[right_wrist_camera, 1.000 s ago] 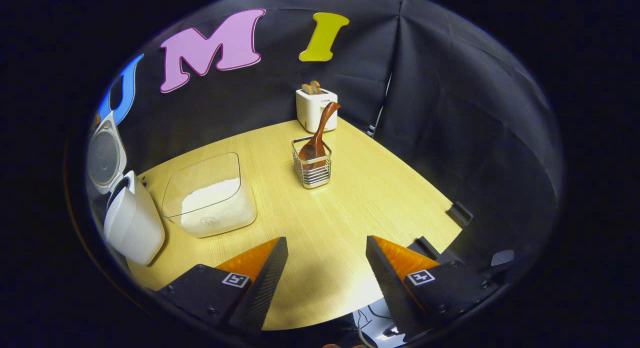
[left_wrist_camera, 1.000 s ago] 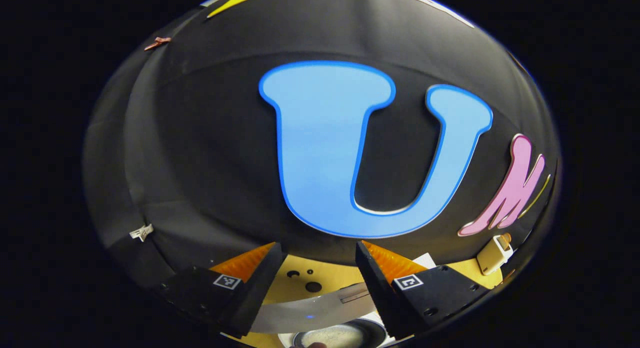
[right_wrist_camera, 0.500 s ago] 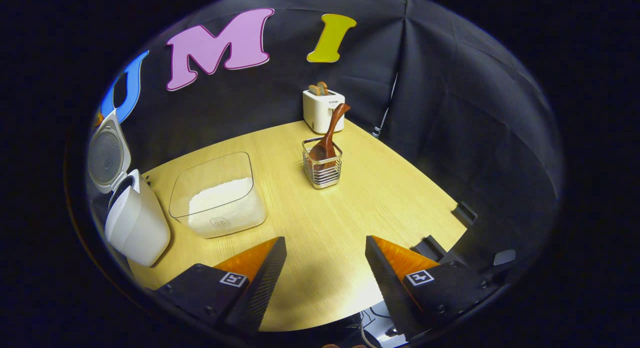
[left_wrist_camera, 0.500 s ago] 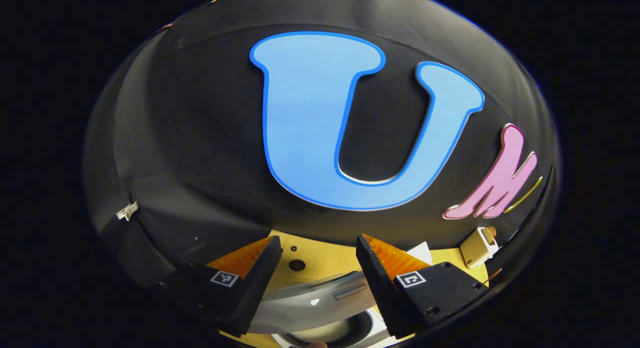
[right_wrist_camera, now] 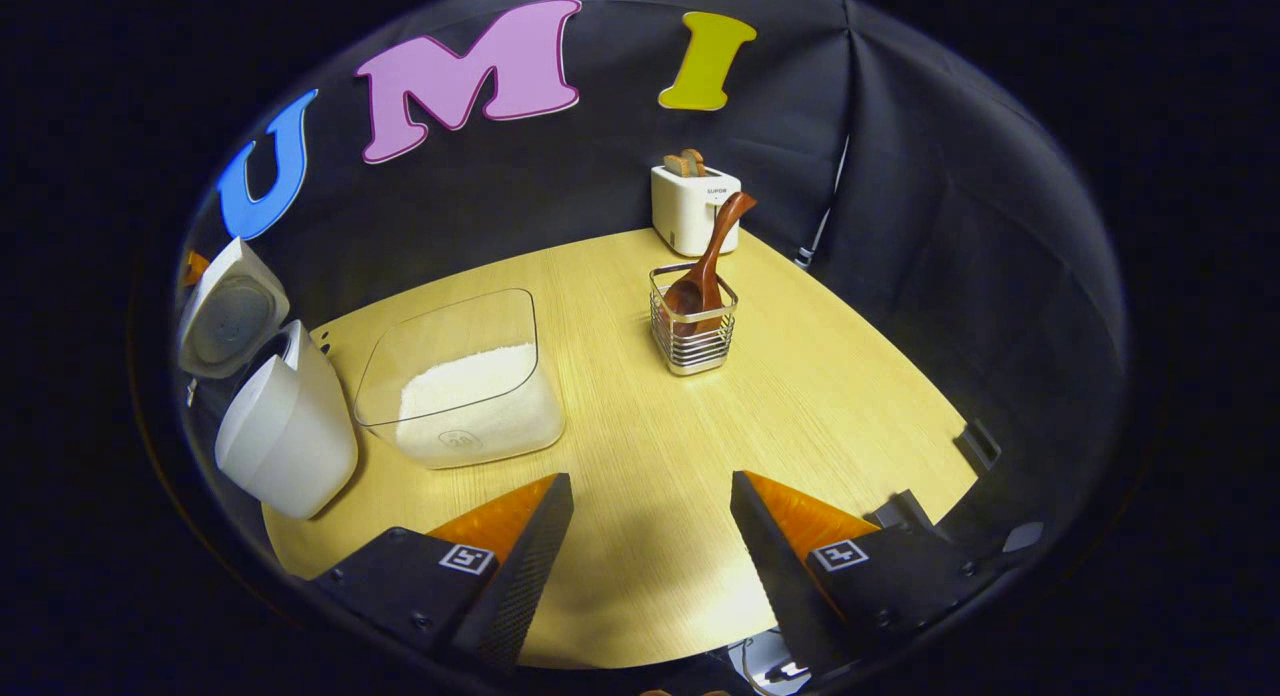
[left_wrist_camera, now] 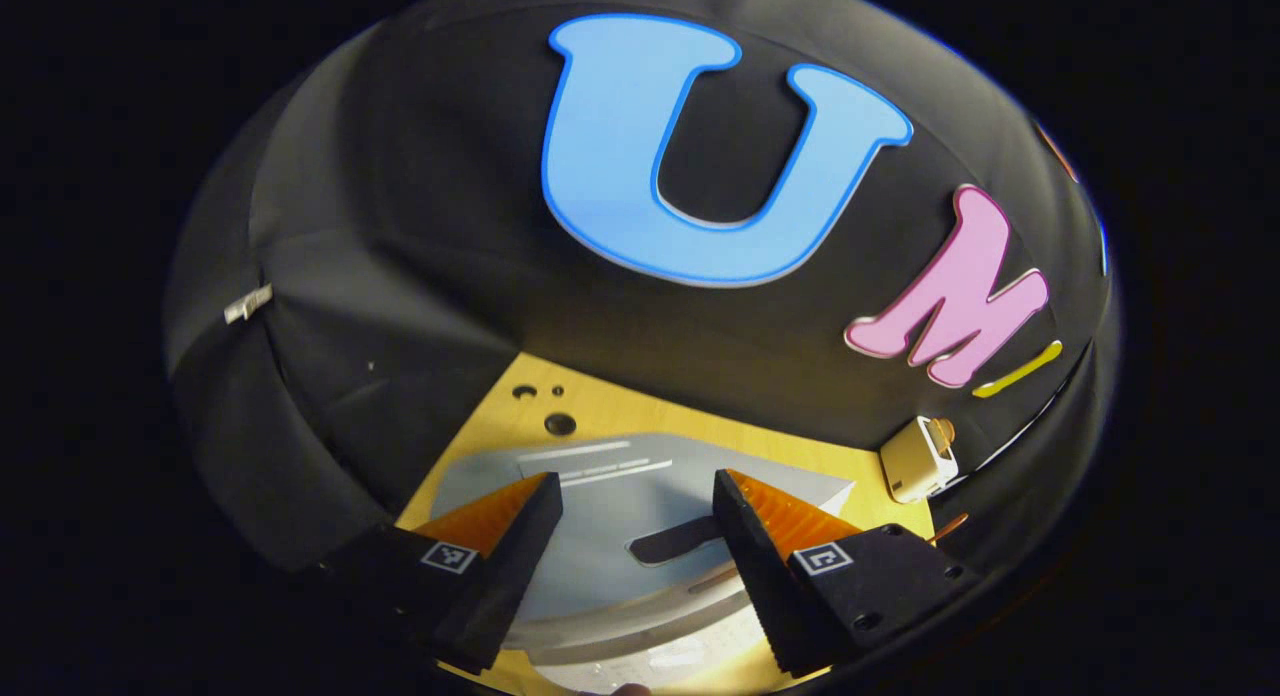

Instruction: Close the left gripper, press the button to open the rice cooker; take a wooden spoon from the chopstick holder with the right hand, scoop a spoonful of rice and pour it into the rice cooker, then put the wooden spoon back into the chopstick holder.

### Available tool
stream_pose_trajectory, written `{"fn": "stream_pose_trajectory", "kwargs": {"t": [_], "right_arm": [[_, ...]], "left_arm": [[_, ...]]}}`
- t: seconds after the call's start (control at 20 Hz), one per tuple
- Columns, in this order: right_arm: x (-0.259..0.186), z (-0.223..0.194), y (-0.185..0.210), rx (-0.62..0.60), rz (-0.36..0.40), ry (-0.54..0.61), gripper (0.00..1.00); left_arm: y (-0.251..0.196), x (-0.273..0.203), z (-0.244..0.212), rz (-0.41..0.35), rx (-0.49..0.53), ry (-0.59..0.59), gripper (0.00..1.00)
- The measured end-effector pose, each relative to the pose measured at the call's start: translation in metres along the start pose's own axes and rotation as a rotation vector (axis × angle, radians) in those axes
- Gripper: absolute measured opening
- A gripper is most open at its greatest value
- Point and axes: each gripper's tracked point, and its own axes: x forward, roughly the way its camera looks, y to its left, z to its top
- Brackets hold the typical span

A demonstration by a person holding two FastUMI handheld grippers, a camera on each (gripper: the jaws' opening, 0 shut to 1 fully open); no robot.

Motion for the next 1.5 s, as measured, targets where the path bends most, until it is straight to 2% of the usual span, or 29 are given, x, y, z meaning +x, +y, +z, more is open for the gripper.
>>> {"fn": "stream_pose_trajectory", "kwargs": {"t": [0.25, 0.4, 0.55, 0.65, 0.8, 0.95, 1.0, 1.25, 1.5], "right_arm": [[0.01, -0.002, -0.001, -0.04, 0.055, 0.022, 0.99], [0.01, -0.007, -0.012, -0.063, 0.059, 0.038, 0.98], [0.014, -0.015, -0.02, -0.045, 0.067, 0.068, 0.99], [0.016, -0.013, -0.026, -0.078, 0.059, 0.059, 0.98], [0.018, -0.004, -0.019, -0.107, 0.086, 0.031, 0.99], [0.018, 0.0, -0.003, -0.111, 0.139, 0.026, 0.99], [0.017, 0.001, 0.002, -0.119, 0.154, 0.023, 0.99], [0.011, 0.026, 0.023, -0.159, 0.21, -0.044, 0.99], [0.007, 0.062, 0.042, -0.114, 0.264, -0.102, 0.99]], "left_arm": [[0.002, 0.007, -0.074, 0.11, 0.11, 0.074, 0.99], [0.004, 0.011, -0.104, 0.171, 0.192, 0.101, 0.99], [0.004, 0.014, -0.129, 0.214, 0.17, 0.145, 0.99], [0.004, 0.015, -0.126, 0.23, 0.178, 0.093, 1.0], [0.0, 0.021, -0.124, 0.203, 0.255, -0.03, 1.0], [0.001, 0.02, -0.121, 0.198, 0.221, -0.068, 1.0], [0.001, 0.021, -0.123, 0.199, 0.238, -0.064, 1.0], [-0.001, 0.013, -0.115, 0.237, 0.231, -0.1, 0.97], [-0.021, -0.02, -0.081, 0.213, 0.263, -0.238, 0.95]]}}
